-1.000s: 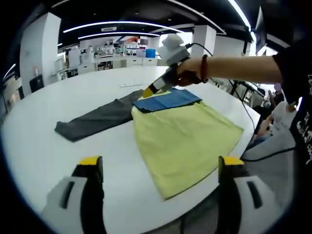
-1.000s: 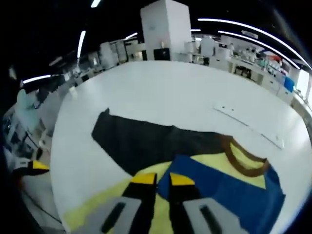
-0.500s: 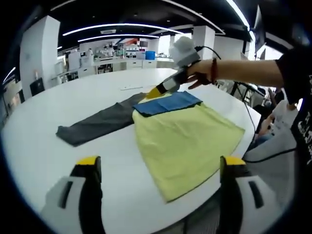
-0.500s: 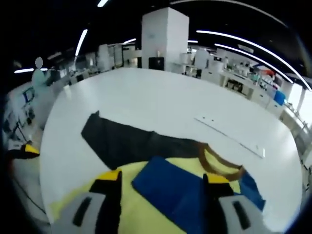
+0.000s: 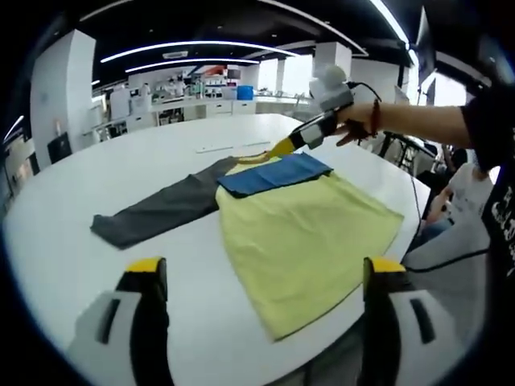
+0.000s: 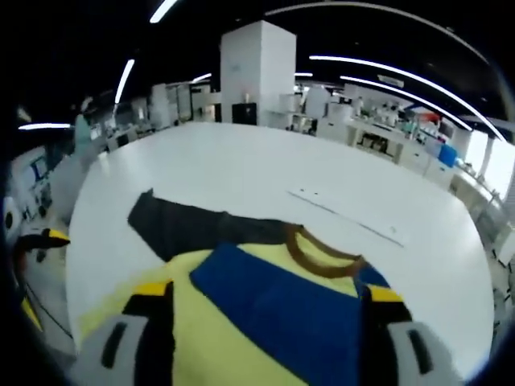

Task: Fold the garment on the visible template until the final outline fits inside the template.

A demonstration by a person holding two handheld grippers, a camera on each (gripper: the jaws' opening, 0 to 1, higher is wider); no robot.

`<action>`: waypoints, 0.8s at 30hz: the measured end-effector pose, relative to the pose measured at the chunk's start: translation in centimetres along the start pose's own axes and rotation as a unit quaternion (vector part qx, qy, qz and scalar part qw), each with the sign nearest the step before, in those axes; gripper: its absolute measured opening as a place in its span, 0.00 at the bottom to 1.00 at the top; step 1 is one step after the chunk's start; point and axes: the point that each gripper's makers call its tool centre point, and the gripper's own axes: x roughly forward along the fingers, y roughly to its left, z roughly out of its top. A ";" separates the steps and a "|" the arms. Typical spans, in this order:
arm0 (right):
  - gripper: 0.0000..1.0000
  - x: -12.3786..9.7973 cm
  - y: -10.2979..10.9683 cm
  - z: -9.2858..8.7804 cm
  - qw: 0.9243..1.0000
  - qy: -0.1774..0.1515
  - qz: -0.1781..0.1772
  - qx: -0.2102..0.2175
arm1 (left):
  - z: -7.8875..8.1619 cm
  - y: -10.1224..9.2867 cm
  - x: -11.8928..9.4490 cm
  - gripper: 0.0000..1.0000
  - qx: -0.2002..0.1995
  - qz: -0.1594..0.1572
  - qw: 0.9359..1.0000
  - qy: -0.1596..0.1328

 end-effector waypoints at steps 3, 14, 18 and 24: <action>0.94 -0.4 -1.8 -0.9 1.000 0.002 -0.015 0.008 | 0.0 -0.2 0.2 0.99 -0.006 -0.004 1.000 0.000; 0.90 -2.8 -6.2 -4.7 0.998 0.025 -0.037 0.041 | 0.2 -0.7 0.9 0.99 -0.005 -0.014 1.000 -0.001; 0.86 -4.3 -7.0 -6.1 0.997 0.029 -0.049 0.047 | 0.2 -0.9 1.0 0.99 -0.002 -0.016 1.000 0.001; 0.67 -5.4 -8.6 -7.7 0.996 0.030 -0.064 0.056 | 0.8 -0.9 1.1 0.99 -0.028 -0.030 0.999 -0.011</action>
